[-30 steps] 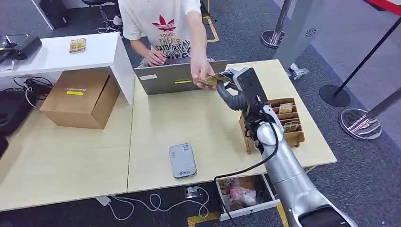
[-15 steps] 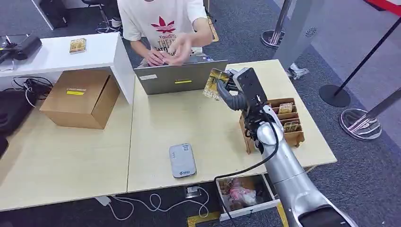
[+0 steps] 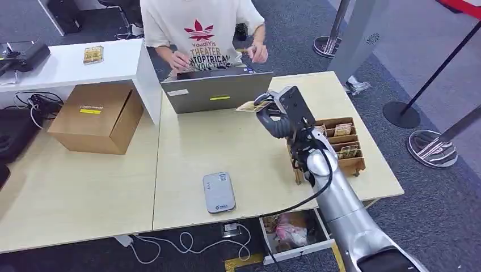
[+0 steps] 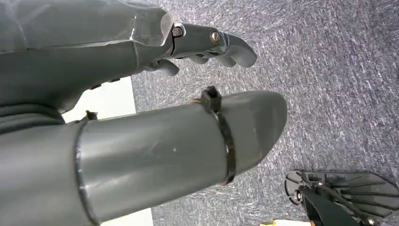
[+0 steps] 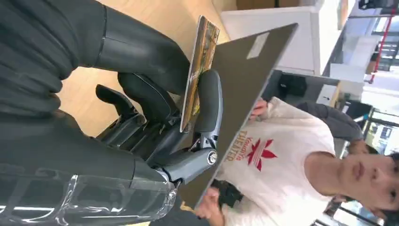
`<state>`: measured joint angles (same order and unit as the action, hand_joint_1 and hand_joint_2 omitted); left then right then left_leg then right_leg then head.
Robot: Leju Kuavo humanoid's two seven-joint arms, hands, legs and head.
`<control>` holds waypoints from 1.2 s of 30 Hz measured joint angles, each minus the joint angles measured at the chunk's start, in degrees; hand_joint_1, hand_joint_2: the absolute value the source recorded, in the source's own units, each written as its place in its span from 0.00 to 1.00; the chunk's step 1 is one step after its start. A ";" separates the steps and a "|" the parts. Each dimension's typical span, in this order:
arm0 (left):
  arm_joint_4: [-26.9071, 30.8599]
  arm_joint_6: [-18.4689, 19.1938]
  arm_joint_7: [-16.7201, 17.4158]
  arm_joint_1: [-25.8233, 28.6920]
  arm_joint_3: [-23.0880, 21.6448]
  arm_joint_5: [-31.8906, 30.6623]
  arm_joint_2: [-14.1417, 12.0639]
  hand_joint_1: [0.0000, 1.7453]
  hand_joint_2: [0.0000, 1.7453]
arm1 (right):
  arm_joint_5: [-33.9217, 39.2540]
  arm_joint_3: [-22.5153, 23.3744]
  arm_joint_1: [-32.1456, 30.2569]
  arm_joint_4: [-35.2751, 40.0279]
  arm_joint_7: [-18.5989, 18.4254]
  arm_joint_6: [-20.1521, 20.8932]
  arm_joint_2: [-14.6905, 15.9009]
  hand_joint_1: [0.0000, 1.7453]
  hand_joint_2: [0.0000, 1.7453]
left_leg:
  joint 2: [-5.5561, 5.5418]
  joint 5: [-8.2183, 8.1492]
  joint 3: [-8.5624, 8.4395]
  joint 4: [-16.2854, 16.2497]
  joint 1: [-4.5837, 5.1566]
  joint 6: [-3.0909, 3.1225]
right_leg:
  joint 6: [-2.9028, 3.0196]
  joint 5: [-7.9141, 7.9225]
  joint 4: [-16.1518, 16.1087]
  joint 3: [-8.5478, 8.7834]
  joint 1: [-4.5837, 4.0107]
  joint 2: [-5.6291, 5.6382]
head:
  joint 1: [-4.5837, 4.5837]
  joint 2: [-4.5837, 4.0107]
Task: Pass the card to the sensor for recognition and then transmit it.
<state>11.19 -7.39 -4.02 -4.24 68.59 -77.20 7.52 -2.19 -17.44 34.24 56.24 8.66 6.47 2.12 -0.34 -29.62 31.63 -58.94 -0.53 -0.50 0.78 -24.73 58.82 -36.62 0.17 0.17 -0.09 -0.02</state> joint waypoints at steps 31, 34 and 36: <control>0.00 -0.42 -0.42 0.00 -0.77 -0.90 0.00 0.00 0.00 | 1.00 -9.03 -4.52 -8.94 1.14 1.79 -1.73 1.00 1.00 | 0.01 0.00 -0.01 0.00 -0.01 0.00 | 0.00 0.00 0.00 0.00 -0.01 0.01 | 0.00 0.00; 0.00 -0.46 -0.42 0.00 -0.87 -0.88 0.00 0.00 0.00 | 0.94 -9.47 -4.77 -9.84 1.16 1.84 -1.97 1.00 1.00 | 0.01 0.00 0.00 0.00 -0.01 0.00 | 0.00 0.00 0.00 0.00 -0.01 0.01 | 0.02 0.00; 0.00 -0.50 -0.42 -0.01 -0.92 -0.87 0.00 0.00 0.00 | 0.83 -9.66 -4.76 -10.69 1.22 1.90 -2.23 1.00 1.00 | 0.01 0.00 -0.01 0.00 -0.01 0.00 | 0.00 0.00 0.00 0.00 -0.01 0.01 | 0.00 0.00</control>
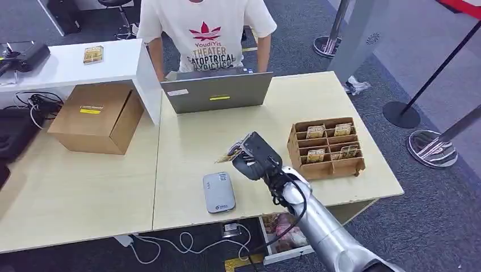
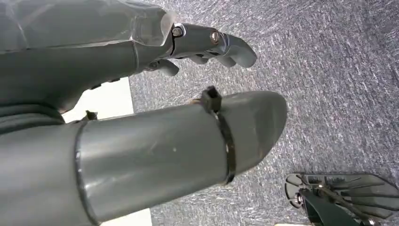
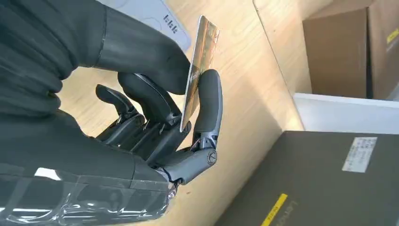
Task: Pass the card to the sensor for recognition and then transmit it.
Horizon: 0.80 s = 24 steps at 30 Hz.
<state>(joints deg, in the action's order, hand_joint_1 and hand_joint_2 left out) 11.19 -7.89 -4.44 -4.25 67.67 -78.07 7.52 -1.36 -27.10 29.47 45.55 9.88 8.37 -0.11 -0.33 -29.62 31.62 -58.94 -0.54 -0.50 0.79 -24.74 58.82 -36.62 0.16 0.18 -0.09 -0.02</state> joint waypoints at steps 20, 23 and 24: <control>0.00 -0.46 0.09 0.02 0.00 0.79 -0.02 0.00 0.00 | 0.72 -4.04 0.45 -10.43 1.01 0.92 -4.83 1.00 1.00 | -0.01 0.00 0.01 0.00 -0.01 0.00 | 0.00 0.00 0.00 0.00 -0.01 -0.01 | 0.00 0.00; 0.00 -0.46 0.09 0.01 -0.02 0.79 -0.02 0.00 0.00 | 0.72 -4.09 0.46 -10.97 1.01 0.92 -5.07 1.00 1.00 | -0.01 0.00 0.01 0.00 -0.01 0.00 | 0.00 0.00 0.00 0.00 -0.01 0.00 | 0.00 0.00; 0.00 -0.46 0.09 0.01 0.00 0.79 -0.02 0.00 0.00 | 0.72 -4.11 0.47 -11.12 1.01 0.92 -5.14 1.00 1.00 | -0.01 0.00 0.01 0.00 -0.01 0.00 | 0.00 0.00 0.00 0.00 -0.01 0.00 | 0.00 0.00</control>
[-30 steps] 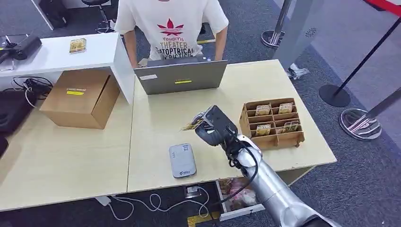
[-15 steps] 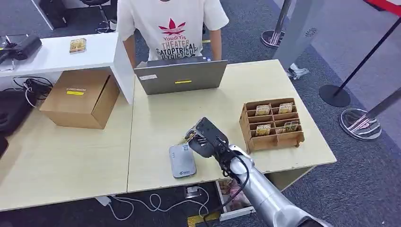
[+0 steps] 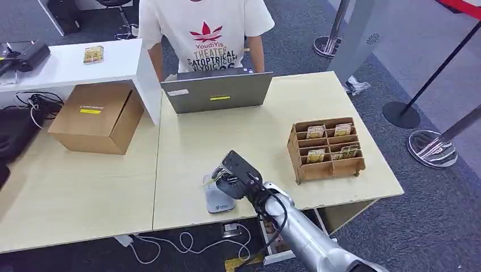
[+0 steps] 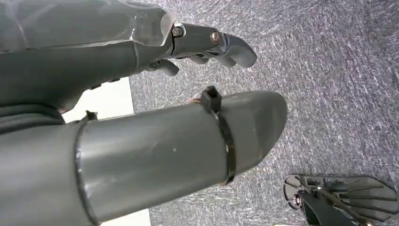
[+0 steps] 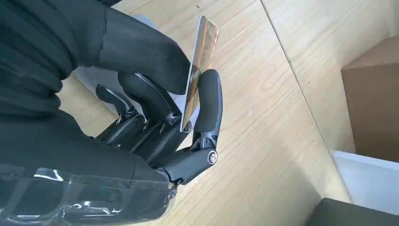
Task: Pass the card to the sensor for recognition and then transmit it.
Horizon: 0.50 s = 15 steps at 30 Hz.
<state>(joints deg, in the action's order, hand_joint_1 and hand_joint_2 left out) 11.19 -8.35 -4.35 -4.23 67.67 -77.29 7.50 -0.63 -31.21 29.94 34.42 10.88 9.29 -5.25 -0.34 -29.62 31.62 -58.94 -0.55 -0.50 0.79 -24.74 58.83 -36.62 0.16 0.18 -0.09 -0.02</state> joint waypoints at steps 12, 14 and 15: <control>0.00 0.11 -0.02 0.00 -0.02 0.18 -0.02 0.00 0.00 | 0.92 -0.28 0.07 -2.10 0.70 0.33 -0.11 1.00 1.00 | 0.00 0.00 0.00 0.00 0.00 0.00 | 0.00 0.00 0.00 0.00 0.00 0.00 | 0.00 0.00; 0.00 0.00 -0.02 0.00 -0.02 0.50 -0.02 0.00 0.00 | 0.98 -0.63 0.15 -2.55 0.85 0.50 -0.13 1.00 1.00 | 0.00 0.00 0.00 0.00 0.00 0.00 | 0.00 0.00 0.00 0.00 0.00 0.00 | 0.00 0.00; 0.00 -0.02 -0.02 0.01 -0.02 0.66 -0.02 0.00 0.00 | 0.98 -0.87 0.23 -2.84 1.00 0.59 -0.17 1.00 1.00 | 0.00 0.00 0.00 0.00 0.00 0.00 | 0.00 0.00 0.00 0.00 0.00 0.00 | 0.00 0.00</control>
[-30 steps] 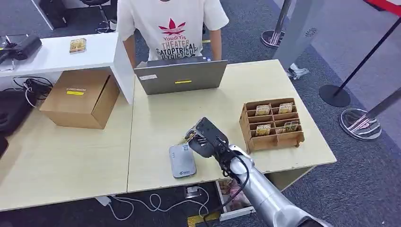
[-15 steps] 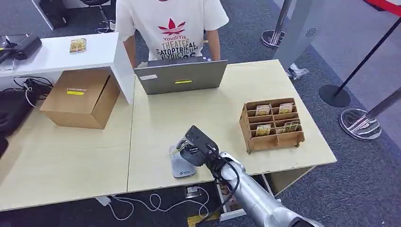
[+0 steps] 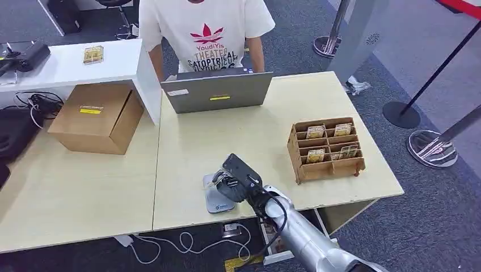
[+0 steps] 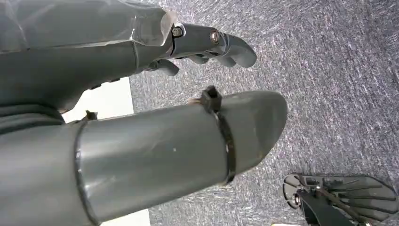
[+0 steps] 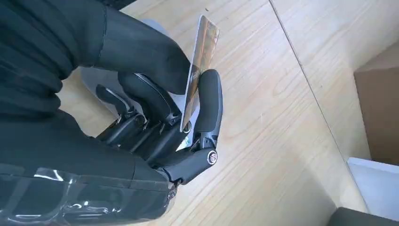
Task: Pass the card to the sensor for recognition and then transmit it.
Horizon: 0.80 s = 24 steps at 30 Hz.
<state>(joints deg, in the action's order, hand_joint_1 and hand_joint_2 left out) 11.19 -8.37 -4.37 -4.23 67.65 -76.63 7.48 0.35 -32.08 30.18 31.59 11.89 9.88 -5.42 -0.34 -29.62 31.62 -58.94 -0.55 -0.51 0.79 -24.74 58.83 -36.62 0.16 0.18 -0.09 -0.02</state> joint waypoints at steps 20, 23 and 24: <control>0.00 -0.68 0.24 0.36 0.22 1.99 -0.07 0.00 0.00 | -0.50 -0.48 1.71 -5.79 0.37 -0.48 -0.09 1.00 1.00 | 0.00 0.00 0.00 0.00 0.00 0.00 | 0.00 0.00 0.00 0.00 0.00 0.00 | 0.00 0.00; 0.00 -0.68 0.24 0.41 0.24 1.97 -0.07 0.00 0.00 | -0.17 -0.48 1.87 -6.12 0.66 -0.63 -0.09 1.00 1.00 | 0.00 0.00 -0.01 0.00 0.00 0.00 | 0.00 0.00 0.00 0.00 0.00 0.00 | 0.00 0.00; 0.00 -0.68 0.24 0.41 0.26 1.95 -0.07 0.00 0.00 | 0.02 -0.48 1.95 -6.21 0.79 -0.66 -0.09 1.00 1.00 | 0.00 0.00 -0.01 0.00 0.00 0.00 | 0.00 0.00 0.00 0.00 0.00 0.00 | 0.00 0.00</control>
<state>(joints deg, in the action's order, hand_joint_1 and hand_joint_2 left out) 11.19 -9.05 -4.13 -3.81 67.91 -74.68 7.41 0.37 -32.57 32.12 25.38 12.68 9.22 -5.51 -0.33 -29.62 31.62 -58.94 -0.55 -0.51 0.79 -24.74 58.83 -36.62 0.16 0.18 -0.09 -0.02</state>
